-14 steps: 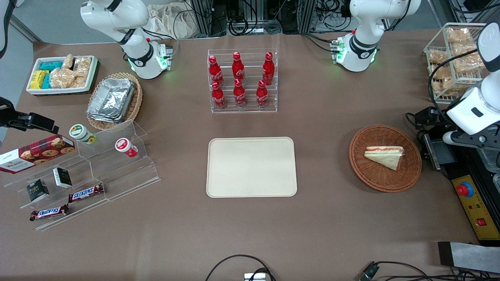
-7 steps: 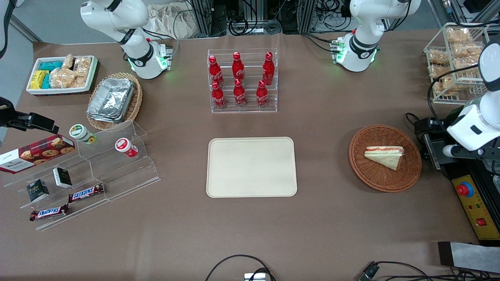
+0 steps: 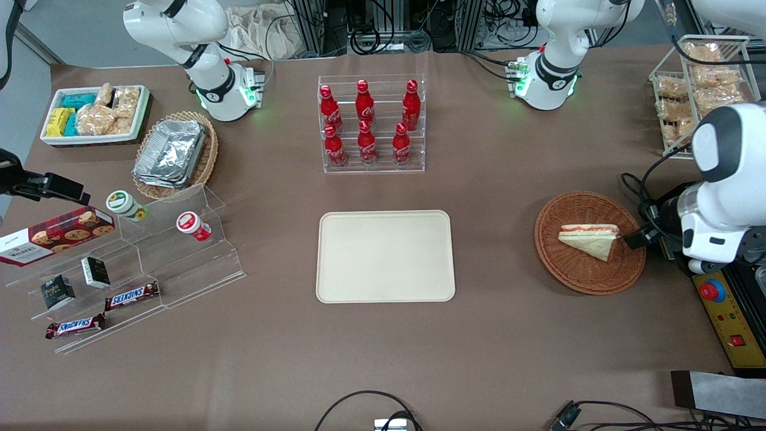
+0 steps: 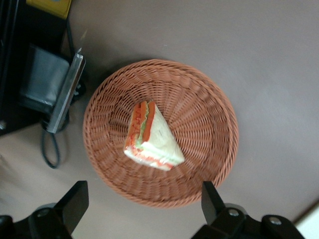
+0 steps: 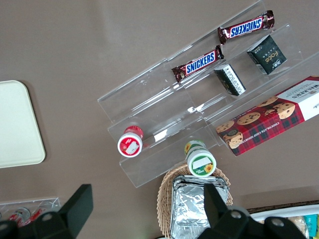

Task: Place sandwich from basket to tray
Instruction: 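Lower the open left gripper and close it on the wrapped sandwich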

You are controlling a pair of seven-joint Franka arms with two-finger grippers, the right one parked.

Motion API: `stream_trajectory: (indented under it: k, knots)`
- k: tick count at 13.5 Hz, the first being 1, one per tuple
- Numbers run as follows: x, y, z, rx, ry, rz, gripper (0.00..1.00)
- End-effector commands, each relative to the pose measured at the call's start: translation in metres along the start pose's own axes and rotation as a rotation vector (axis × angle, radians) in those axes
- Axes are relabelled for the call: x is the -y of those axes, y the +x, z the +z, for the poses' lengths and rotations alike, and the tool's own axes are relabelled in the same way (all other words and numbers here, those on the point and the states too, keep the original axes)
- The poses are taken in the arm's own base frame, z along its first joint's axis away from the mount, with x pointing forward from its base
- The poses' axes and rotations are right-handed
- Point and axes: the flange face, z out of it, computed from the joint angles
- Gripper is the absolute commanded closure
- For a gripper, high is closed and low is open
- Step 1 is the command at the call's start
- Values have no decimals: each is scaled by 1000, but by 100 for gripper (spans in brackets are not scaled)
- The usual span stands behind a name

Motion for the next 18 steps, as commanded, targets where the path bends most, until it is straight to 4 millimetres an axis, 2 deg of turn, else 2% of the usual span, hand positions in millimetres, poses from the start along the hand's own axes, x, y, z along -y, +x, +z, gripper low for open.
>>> stream_trajectory:
  k: [1, 2, 4, 8, 13, 18]
  knots:
    - [9, -2, 41, -43, -26, -217, 0]
    - [9, -3, 56, -46, -32, -261, 0]
    - [19, -1, 82, -40, -24, -308, 0]
    - [36, -3, 119, -36, -31, -375, 0]
    - [38, -9, 137, -38, -36, -419, 0]
    - [29, -13, 153, -21, -17, -416, 0]
